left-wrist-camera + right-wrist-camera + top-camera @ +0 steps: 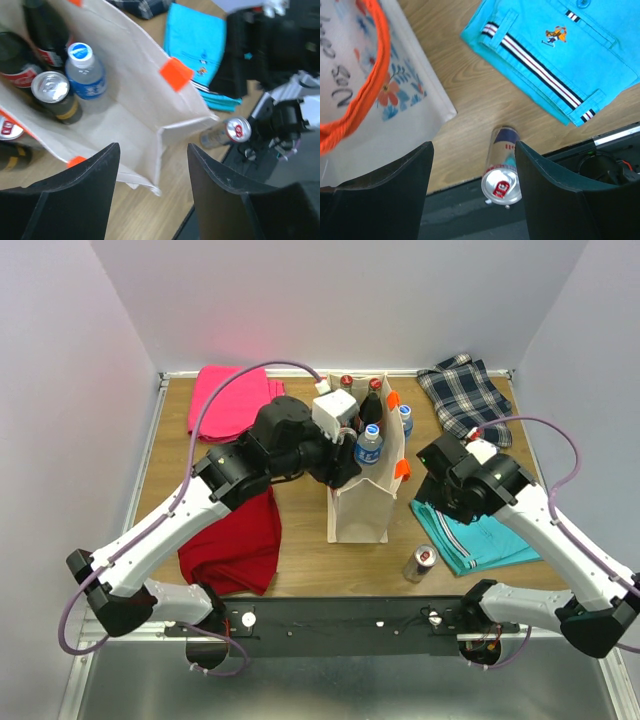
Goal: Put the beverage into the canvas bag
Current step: Pick up the drink from the center of the board.
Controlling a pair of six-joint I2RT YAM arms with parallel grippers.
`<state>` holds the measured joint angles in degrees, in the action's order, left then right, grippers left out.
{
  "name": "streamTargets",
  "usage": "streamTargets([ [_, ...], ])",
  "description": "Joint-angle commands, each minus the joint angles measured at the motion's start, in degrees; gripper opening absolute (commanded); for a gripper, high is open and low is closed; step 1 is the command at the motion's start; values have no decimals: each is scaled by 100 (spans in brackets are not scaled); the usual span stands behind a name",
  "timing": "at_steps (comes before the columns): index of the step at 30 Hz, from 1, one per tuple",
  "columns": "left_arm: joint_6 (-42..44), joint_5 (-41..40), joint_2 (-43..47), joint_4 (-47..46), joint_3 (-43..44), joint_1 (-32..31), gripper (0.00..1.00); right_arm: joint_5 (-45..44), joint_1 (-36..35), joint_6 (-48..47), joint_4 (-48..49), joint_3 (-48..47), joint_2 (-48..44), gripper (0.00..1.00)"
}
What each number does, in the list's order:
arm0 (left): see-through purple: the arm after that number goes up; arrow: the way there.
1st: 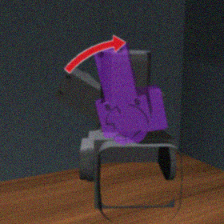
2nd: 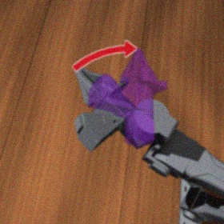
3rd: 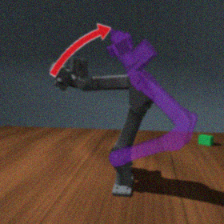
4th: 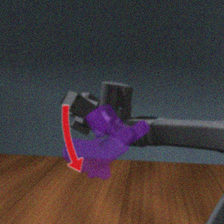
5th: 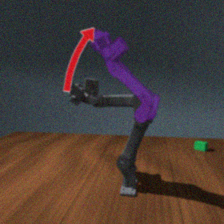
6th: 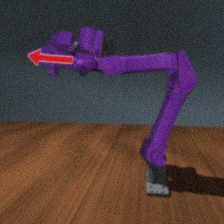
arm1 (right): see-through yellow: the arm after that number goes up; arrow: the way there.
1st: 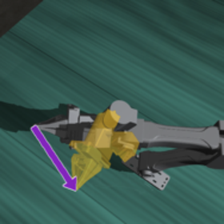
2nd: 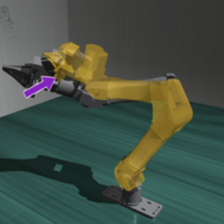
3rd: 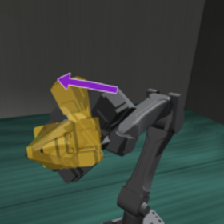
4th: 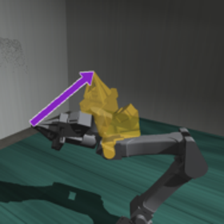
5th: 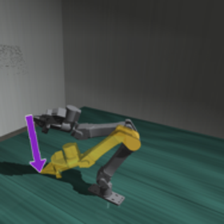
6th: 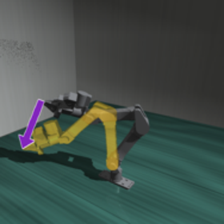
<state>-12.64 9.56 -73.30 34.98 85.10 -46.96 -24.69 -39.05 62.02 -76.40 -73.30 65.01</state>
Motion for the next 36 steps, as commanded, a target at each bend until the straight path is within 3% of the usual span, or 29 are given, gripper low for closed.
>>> streamTargets([
  [1,236,-586,70,658,235,-770,65,-739,46,531,221,114,178,74],
  [13,183,-904,-35,325,24,-2220,66,-291,1399,-1112,1926,641,187,74],
  [27,543,-1466,-1318,-44,50,-2686,68,693,2840,-2220,2832,984,389,74],
  [36,684,-1088,-2013,-510,147,-2827,68,1097,3420,-2572,3043,1239,284,74],
])
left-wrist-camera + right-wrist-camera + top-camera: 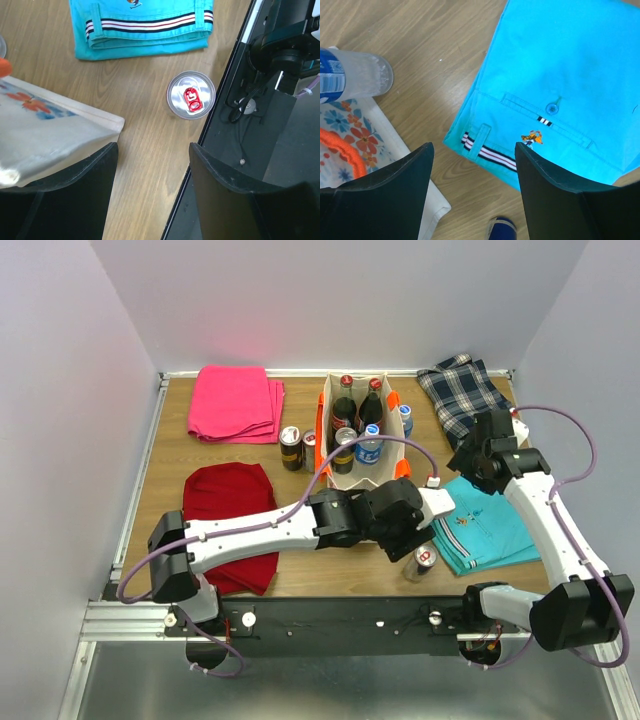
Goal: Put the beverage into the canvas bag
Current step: Pick up the drink from the center of the board.
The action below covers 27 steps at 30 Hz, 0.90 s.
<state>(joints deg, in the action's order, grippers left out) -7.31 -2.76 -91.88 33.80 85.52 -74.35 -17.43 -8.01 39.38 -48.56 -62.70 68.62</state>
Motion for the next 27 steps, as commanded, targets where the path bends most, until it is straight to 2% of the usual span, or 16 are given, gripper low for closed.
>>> streamTargets([
  [1,177,171,-251,-401,141,-98,68,415,370,-334,276,188,-86,74],
  [15,625,1252,-647,-392,501,-458,69,846,1029,-729,399,161,-77,74],
  [27,678,1033,-1333,-462,774,-458,70,1040,1197,-791,435,126,-121,74],
])
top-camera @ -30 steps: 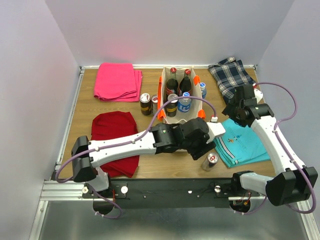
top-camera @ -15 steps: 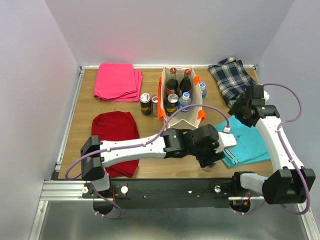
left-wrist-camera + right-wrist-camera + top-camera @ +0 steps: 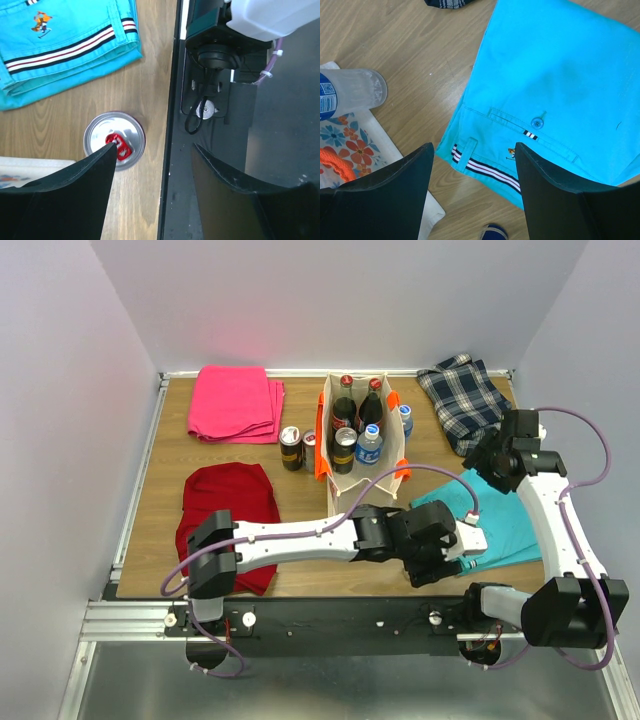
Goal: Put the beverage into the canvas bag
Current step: Pick up the drink from the center of the board.
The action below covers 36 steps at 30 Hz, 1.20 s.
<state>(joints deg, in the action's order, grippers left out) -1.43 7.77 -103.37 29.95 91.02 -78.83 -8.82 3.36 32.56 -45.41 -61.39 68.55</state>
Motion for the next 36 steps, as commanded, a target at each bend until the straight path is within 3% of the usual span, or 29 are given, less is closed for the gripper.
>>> streamTargets([
  [1,73,-56,-244,-86,232,-10,70,179,69,-109,120,4,-114,74],
  [15,-112,-566,-587,-139,372,157,72,363,95,-171,94,-137,26,74],
  [36,-6,-337,-175,-209,109,122,72,478,104,-153,225,-22,149,73],
])
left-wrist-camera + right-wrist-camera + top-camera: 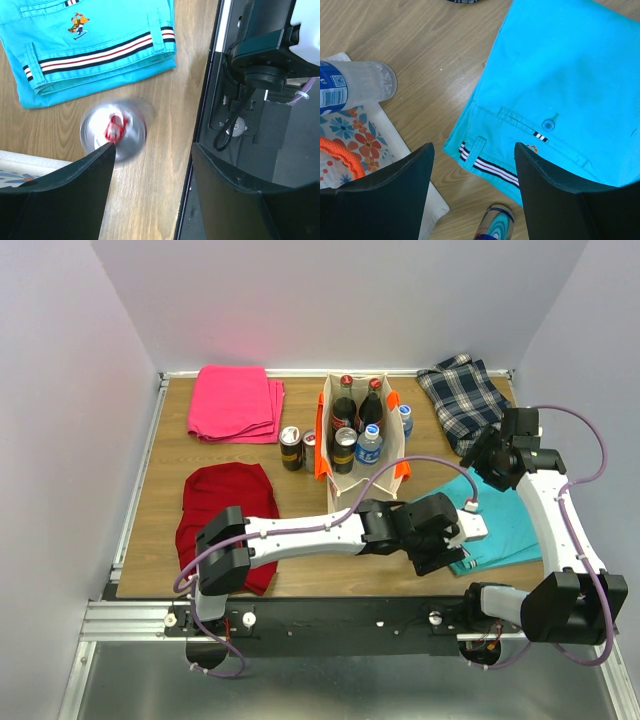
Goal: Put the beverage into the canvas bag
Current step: Pick up the drink from the center of the board.
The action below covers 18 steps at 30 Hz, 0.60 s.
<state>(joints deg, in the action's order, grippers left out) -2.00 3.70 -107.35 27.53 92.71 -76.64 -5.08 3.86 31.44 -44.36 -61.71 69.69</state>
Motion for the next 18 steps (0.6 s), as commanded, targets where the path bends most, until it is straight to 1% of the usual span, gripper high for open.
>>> streamTargets([
  [1,77,34,241,33,-42,-123,72,104,45,-42,112,1,36,73],
  [7,174,-326,302,42,37,-246,72,95,45,-59,103,-7,53,73],
  [14,103,-1257,22,112,230,-237,73,95,45,-59,94,-42,62,73],
  [18,51,-1232,-32,77,344,-132,73,104,54,-68,68,-69,71,73],
])
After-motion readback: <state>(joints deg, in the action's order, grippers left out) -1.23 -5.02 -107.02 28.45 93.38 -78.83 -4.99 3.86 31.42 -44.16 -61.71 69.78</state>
